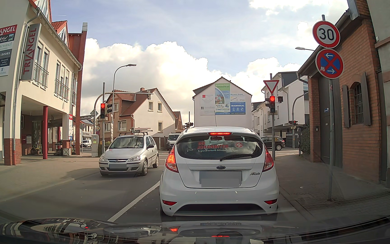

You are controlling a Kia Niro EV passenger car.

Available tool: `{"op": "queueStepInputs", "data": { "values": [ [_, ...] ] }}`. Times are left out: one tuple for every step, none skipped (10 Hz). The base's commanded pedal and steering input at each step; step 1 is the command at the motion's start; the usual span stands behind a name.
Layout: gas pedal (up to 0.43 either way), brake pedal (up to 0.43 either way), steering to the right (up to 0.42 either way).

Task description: Follow the waypoints while adhering to traffic rules and regulations

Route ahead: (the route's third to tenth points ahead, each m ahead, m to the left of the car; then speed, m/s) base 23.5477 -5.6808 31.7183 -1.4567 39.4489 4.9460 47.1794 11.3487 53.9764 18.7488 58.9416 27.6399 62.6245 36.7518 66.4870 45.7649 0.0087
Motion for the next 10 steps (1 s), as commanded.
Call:
{"op": "queueStepInputs", "data": {
  "values": [
    [0.000, 0.274, 0.009],
    [0.000, 0.268, 0.010],
    [0.000, 0.274, 0.009],
    [0.000, 0.274, 0.009],
    [0.000, 0.274, 0.009],
    [0.000, 0.274, 0.009],
    [0.000, 0.274, 0.009],
    [0.000, 0.274, 0.009],
    [0.000, 0.268, 0.009],
    [0.000, 0.274, 0.009]
  ]
}}
